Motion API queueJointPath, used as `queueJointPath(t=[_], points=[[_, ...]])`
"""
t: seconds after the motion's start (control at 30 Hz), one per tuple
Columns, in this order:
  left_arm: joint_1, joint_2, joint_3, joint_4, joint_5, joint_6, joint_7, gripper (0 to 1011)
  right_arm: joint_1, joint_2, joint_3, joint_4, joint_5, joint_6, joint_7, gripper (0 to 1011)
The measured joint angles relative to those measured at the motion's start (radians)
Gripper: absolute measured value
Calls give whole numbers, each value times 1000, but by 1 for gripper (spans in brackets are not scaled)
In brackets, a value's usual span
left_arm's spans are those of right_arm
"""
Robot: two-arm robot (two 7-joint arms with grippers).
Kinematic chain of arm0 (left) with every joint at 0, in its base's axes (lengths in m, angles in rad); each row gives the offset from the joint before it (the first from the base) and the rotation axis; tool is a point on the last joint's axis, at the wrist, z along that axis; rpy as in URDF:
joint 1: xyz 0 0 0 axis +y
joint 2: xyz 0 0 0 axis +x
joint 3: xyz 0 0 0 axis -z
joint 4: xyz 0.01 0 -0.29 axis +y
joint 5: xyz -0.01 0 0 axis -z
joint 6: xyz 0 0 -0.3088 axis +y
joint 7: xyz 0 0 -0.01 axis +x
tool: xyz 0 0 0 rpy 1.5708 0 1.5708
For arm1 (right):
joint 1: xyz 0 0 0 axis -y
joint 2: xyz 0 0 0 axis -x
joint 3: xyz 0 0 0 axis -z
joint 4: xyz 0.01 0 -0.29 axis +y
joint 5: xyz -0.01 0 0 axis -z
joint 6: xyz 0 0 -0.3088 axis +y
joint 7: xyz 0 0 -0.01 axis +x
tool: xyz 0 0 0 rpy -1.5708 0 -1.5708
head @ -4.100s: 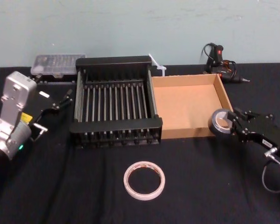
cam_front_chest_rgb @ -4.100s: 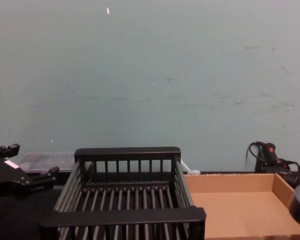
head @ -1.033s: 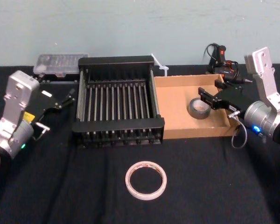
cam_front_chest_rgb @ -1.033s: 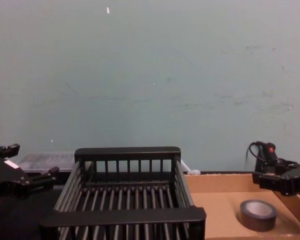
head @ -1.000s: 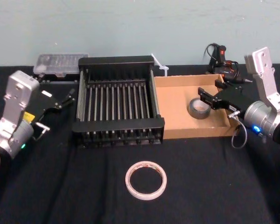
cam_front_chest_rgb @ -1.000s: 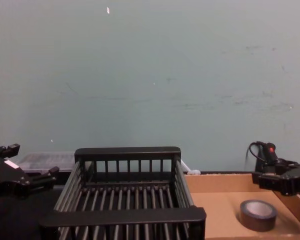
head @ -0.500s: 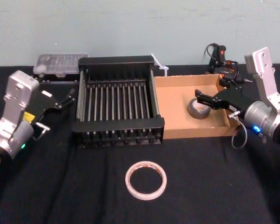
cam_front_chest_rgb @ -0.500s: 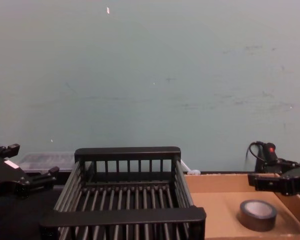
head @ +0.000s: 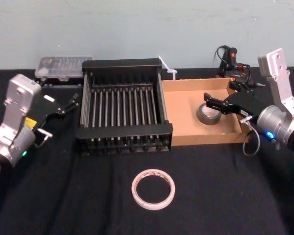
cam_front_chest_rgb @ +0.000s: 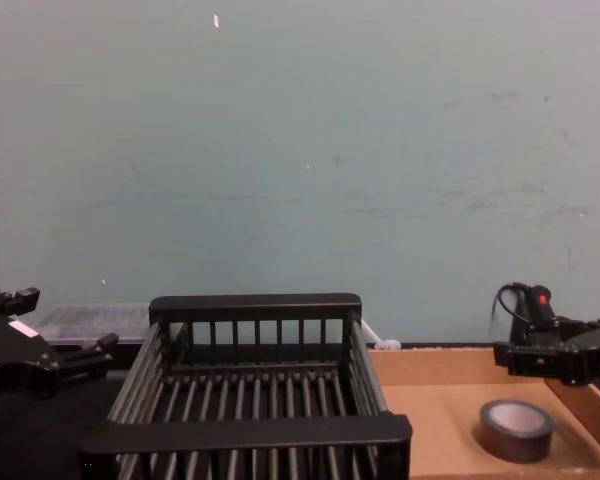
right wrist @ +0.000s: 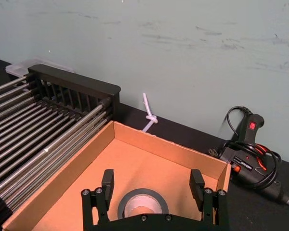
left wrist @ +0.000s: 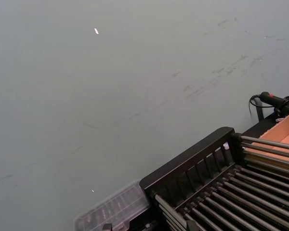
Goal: Pick up the white tape and place it into the black box , Pick up the silver tape and place it into the brown box.
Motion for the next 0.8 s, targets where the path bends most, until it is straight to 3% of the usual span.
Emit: queueJointPath(t=[0.33,0.8], points=[[0,0,0,0,0,0,0,1001,-38,15,9,-68,14,20,6,1002],[0,0,0,0,0,0,0,1001,-123,103,8,-201,25,24,52,1002]])
